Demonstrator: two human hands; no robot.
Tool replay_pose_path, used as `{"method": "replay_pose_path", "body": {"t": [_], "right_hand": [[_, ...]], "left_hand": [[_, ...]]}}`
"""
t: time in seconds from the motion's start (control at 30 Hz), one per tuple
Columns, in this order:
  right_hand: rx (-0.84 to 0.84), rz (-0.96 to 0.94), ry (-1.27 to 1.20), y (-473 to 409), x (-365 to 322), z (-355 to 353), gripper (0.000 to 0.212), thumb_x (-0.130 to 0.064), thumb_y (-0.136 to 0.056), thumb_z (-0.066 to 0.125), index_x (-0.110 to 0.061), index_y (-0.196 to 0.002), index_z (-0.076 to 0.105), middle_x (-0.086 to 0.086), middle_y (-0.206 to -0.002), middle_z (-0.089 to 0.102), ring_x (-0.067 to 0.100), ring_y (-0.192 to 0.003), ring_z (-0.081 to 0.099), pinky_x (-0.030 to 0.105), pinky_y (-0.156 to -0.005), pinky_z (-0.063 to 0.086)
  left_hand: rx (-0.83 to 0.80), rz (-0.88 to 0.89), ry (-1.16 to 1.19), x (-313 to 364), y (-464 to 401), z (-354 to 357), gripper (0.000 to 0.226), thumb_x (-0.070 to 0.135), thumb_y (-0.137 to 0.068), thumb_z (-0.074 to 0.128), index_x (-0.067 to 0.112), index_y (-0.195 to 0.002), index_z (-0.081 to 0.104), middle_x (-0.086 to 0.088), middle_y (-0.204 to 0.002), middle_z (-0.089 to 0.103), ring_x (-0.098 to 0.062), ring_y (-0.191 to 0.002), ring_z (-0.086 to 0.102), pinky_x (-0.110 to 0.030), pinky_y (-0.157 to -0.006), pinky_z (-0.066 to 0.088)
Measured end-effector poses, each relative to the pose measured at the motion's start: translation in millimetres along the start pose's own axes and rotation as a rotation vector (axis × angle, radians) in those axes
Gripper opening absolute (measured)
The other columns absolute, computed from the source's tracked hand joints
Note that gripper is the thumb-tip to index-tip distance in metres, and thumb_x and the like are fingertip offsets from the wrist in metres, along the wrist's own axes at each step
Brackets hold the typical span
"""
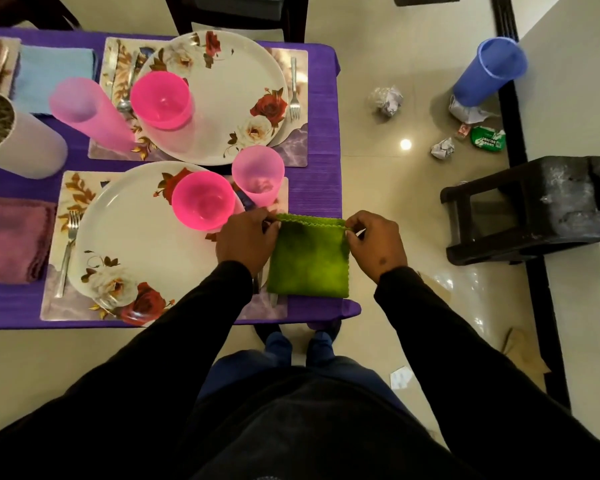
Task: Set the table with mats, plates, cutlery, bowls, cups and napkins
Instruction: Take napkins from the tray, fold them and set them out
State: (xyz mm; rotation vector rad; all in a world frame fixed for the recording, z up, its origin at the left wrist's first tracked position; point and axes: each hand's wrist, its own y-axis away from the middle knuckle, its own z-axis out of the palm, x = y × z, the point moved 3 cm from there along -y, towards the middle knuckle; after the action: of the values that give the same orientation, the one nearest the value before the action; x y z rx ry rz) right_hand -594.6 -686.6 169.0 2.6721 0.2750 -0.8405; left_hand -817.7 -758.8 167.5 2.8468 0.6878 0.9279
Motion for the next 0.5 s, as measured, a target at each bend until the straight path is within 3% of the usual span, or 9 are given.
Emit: {"method": "replay_pose_path", "body": {"t": [0.1, 0.5], "right_hand": [[-0.008, 0.033, 0.021, -9, 3, 6, 0.008, -0.019, -0.092, 0.063, -0.018, -0.096, 0.069, 0.0, -0.094, 0.069, 0.018, -0.083, 0.063, 0.037, -0.08, 0.056], [0.007, 0.078, 0.106, -23, -1, 11, 0.009, -0.022, -0.092, 0.059, -0.017, -0.094, 0.066, 0.002, -0.095, 0.067, 0.02, -0.085, 0.06, 0.037, -0.078, 0.054]], "left_hand": [[-0.015, -0.038, -0.022, -2, -3, 7, 0.024, 0.036, -0.094, 0.064, 0.018, -0.105, 0.075, -0.006, -0.094, 0.076, -0.028, -0.087, 0.07, -0.042, -0.076, 0.058], [-0.004, -0.087, -0.056, 6, -9, 18, 0.025, 0.037, -0.097, 0.06, 0.017, -0.106, 0.074, -0.008, -0.097, 0.076, -0.032, -0.091, 0.068, -0.04, -0.073, 0.055]]}}
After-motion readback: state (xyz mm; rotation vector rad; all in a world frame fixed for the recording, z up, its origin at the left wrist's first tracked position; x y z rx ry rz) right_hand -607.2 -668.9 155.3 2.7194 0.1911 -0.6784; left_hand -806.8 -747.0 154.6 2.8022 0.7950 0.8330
